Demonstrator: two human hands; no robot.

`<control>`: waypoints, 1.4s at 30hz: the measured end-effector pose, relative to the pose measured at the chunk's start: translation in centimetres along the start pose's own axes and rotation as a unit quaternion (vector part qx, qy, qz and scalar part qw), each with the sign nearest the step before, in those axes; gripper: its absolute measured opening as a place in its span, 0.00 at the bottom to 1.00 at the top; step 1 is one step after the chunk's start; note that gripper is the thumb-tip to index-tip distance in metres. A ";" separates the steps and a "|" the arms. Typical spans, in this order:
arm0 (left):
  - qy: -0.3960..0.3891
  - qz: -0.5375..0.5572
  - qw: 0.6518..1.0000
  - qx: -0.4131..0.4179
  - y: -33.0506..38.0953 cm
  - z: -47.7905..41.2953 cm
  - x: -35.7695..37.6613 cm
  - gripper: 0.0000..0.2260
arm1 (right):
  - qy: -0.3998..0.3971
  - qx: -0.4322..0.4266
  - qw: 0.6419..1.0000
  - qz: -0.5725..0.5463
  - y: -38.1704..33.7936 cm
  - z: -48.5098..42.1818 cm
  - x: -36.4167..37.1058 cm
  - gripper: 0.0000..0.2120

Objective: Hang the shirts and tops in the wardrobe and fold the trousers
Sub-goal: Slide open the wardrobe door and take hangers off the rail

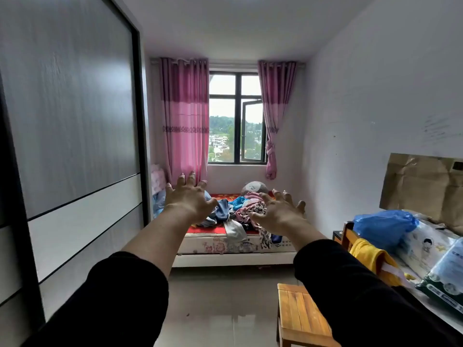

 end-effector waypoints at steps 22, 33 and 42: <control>0.005 -0.018 1.000 -0.008 0.6 -21.2 11.6 0.28 | 0.032 -0.062 0.995 0.072 0.7 -23.8 6.8 0.33; -0.014 -0.045 0.995 -0.088 -4.5 -37.1 20.4 0.26 | -0.005 -0.139 0.989 0.041 -3.4 -41.8 15.9 0.32; 0.029 -0.085 0.985 -0.147 -17.2 -48.2 25.5 0.22 | 0.000 -0.219 0.976 0.016 -14.9 -56.2 25.6 0.30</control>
Point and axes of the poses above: each hand's wrist, its own z-axis away from the middle knuckle, its own x-axis out of the palm, y = z × x, the point moved 5 cm from there along -z, towards the middle knuckle, and after that the axes turned 3 degrees about x, right-handed, at the moved point
